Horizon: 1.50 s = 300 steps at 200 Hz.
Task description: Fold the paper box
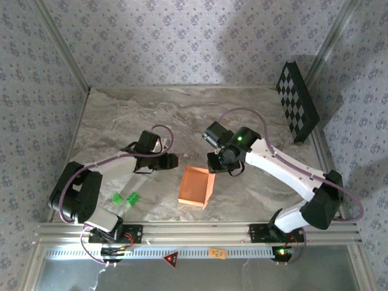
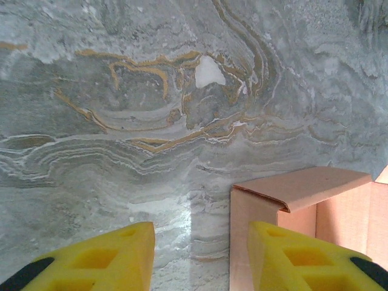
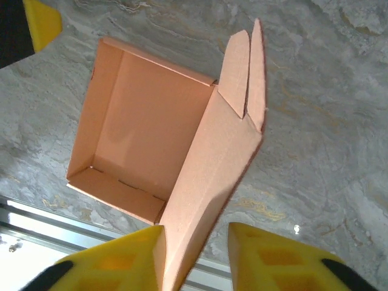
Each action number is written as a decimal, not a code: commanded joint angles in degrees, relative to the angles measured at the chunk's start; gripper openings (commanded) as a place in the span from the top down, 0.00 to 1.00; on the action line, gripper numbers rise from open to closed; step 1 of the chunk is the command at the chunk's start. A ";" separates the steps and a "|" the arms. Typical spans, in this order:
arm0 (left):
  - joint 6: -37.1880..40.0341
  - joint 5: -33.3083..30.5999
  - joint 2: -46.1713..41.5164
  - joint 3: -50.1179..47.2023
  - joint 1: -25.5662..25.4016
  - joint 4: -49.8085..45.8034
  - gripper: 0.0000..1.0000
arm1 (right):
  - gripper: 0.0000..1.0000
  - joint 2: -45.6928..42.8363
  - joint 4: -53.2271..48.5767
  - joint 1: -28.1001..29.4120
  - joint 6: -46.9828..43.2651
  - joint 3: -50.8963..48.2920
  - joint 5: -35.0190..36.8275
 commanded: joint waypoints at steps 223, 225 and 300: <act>14.37 -7.67 -23.93 2.78 8.66 -15.14 0.28 | 0.87 35.42 -10.71 -0.89 -87.24 46.31 2.41; 14.45 -7.60 -23.87 2.89 8.66 -15.15 0.27 | 0.86 35.24 -10.51 -0.99 -86.89 46.34 2.15; 19.39 -2.13 -21.30 4.87 7.48 -13.90 0.27 | 0.49 16.03 4.96 -8.92 -67.18 27.67 -8.18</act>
